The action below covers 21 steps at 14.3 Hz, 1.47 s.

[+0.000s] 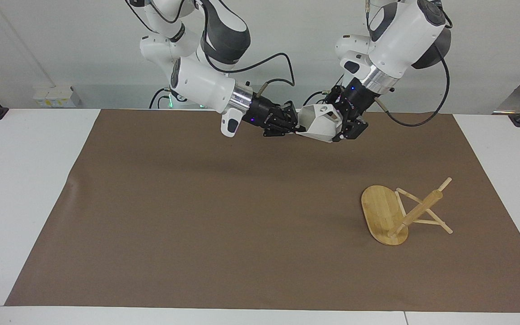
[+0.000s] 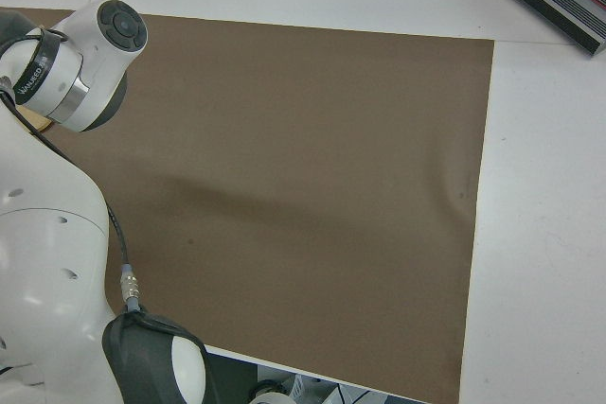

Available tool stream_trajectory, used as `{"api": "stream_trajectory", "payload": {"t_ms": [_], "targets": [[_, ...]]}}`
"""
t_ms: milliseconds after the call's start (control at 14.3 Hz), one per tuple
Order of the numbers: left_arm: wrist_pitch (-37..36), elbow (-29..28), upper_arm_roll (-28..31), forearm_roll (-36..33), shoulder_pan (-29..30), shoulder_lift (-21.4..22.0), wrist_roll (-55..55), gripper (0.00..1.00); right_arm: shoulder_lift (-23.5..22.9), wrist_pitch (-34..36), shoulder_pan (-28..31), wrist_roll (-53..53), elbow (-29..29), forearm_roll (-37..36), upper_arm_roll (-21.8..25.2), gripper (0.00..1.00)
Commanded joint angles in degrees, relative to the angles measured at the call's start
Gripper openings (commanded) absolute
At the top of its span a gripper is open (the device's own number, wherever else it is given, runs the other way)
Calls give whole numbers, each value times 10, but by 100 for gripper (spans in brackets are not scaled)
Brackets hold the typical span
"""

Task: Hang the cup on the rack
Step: 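Grasp the cup with the left gripper while the right gripper holds it, then open the right gripper and withdraw it while the left gripper holds the cup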

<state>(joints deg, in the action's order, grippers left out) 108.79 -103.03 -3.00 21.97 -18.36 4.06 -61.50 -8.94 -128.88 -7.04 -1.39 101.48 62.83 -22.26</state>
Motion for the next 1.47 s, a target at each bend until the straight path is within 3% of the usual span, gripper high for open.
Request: {"api": "stream_trajectory", "payload": {"t_ms": [0, 70, 420, 490, 560, 770, 909, 979, 1049, 1189, 1399], "targets": [[3, -21, -3, 15, -10, 17, -1, 25, -4, -15, -1, 5, -7, 17, -4, 0], [4, -21, -3, 15, -10, 17, -1, 15, -4, -15, -1, 6, -7, 18, -4, 0], [4, -18, -2, 15, -10, 17, 5, 10, -3, -15, -1, 11, -7, 18, -4, 0], [4, -18, -2, 15, -9, 17, 9, 7, -3, -15, -1, 11, -7, 18, -4, 4], [2, -18, -2, 14, -9, 17, 16, 1, -3, -16, -1, 12, -7, 18, -4, 25], [2, -19, -2, 10, -7, 17, 18, 0, -2, -16, -1, 29, -7, 17, -4, 47], [-6, -19, 1, 10, 0, 18, 60, 0, -1, -16, -2, 29, -7, 17, -4, 83], [-8, -21, 1, 8, 2, 20, 82, 0, -1, -16, -2, 29, -7, 17, -4, 94], [-10, -23, 1, 6, 3, 20, 96, 0, -1, -16, -2, 29, -7, 17, -4, 100], [-18, -24, 3, 2, 4, 21, 114, 0, -1, -16, -1, 30, -7, 18, -4, 100], [-31, -27, 1, -61, 15, 25, 153, 0, 3, -17, -1, 29, -7, 12, -3, 100]]}}
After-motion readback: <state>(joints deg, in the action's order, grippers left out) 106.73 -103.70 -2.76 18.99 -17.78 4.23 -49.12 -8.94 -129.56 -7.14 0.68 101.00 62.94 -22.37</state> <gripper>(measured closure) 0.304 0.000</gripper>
